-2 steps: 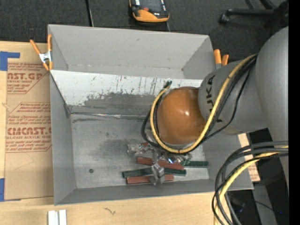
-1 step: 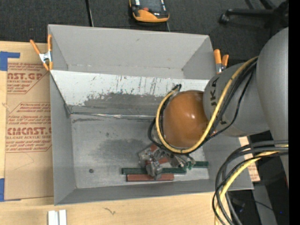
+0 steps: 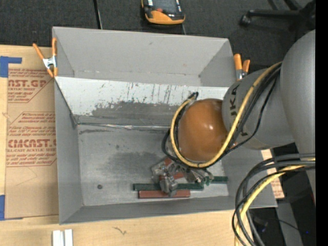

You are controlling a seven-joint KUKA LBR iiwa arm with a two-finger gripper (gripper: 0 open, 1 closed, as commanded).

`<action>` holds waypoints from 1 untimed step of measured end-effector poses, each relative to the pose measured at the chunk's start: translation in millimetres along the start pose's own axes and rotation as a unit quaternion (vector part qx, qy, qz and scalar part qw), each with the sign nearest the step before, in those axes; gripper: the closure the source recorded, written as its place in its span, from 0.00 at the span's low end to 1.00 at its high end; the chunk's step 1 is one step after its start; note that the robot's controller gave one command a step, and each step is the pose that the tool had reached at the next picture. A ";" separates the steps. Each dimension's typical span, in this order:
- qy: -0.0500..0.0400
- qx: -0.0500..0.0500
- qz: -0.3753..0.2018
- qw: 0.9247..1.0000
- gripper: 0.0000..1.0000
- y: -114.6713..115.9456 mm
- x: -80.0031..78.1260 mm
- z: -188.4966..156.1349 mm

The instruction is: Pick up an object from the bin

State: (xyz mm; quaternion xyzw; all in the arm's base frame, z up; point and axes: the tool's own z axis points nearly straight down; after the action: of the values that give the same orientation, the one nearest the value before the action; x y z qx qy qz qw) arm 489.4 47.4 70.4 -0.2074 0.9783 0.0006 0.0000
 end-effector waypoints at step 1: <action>0.000 0.000 0.000 1.000 1.00 0.2 0.3 -1.6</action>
Offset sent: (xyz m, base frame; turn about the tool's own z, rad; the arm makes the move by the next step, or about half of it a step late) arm 0.0000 0.0000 0.0229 0.0000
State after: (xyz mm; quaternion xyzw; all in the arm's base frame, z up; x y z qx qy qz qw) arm 489.0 47.5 72.0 -0.2072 0.9783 0.0008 -0.0001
